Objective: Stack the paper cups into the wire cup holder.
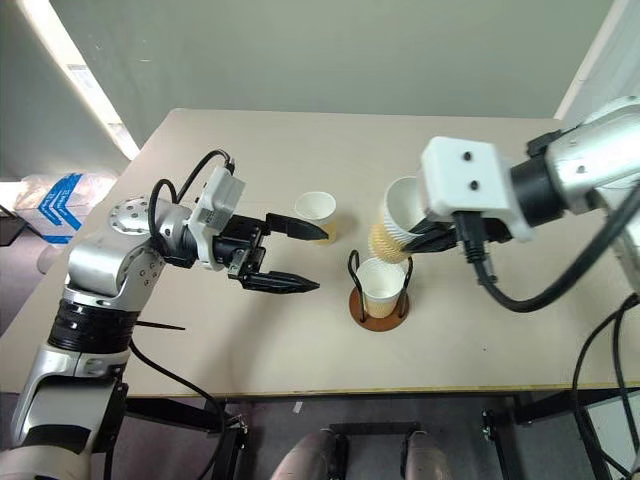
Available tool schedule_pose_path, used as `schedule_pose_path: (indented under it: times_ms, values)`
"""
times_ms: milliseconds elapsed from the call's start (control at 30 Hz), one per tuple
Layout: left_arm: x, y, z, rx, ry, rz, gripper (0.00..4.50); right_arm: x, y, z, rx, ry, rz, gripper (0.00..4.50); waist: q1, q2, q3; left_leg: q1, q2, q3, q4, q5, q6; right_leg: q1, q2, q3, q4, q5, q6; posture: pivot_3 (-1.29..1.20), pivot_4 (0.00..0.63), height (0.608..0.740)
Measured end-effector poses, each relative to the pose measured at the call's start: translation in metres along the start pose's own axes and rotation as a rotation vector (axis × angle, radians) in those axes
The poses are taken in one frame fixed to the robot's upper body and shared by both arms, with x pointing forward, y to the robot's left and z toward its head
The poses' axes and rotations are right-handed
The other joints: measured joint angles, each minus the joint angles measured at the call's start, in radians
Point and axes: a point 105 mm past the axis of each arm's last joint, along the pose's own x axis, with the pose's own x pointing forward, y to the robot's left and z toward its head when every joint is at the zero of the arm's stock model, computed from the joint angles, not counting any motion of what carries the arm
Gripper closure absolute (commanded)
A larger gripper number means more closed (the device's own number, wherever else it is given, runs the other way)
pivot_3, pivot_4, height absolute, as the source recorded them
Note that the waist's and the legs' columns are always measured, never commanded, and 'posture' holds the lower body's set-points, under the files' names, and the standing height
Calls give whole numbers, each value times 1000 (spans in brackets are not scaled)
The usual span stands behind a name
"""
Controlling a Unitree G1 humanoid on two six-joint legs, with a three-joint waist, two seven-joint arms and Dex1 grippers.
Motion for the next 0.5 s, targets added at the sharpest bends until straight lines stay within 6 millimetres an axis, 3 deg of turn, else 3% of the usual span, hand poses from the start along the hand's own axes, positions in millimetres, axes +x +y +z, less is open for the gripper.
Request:
schedule_pose_path:
  times_ms: [500]
  values:
    - [-4,0,2,49,54,21,0,20,6,-25,-28,74,42,4444,0,0,0,0,0,0,0,-1,0,0,0,0,0,0,0,0,150,740]
